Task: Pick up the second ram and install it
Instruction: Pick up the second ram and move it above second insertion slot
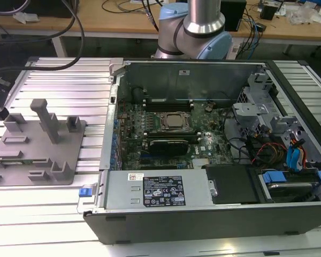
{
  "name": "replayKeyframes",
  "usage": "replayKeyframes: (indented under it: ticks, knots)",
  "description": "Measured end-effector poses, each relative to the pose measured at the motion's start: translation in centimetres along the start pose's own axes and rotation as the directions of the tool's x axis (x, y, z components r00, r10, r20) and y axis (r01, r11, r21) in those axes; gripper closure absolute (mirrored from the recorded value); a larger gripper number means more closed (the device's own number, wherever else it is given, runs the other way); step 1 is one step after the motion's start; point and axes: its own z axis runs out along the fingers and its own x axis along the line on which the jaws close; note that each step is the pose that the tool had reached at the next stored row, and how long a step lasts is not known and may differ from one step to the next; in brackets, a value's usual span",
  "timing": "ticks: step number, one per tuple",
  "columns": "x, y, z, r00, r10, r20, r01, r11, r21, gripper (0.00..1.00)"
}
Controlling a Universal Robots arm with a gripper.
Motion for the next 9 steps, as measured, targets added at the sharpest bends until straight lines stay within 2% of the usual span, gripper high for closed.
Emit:
replayKeyframes:
  ticks: [9]
  knots:
    - [0.01,0.0,0.01,0.9999,-0.014,-0.0006,0.014,0.9999,-0.0001,0.92]
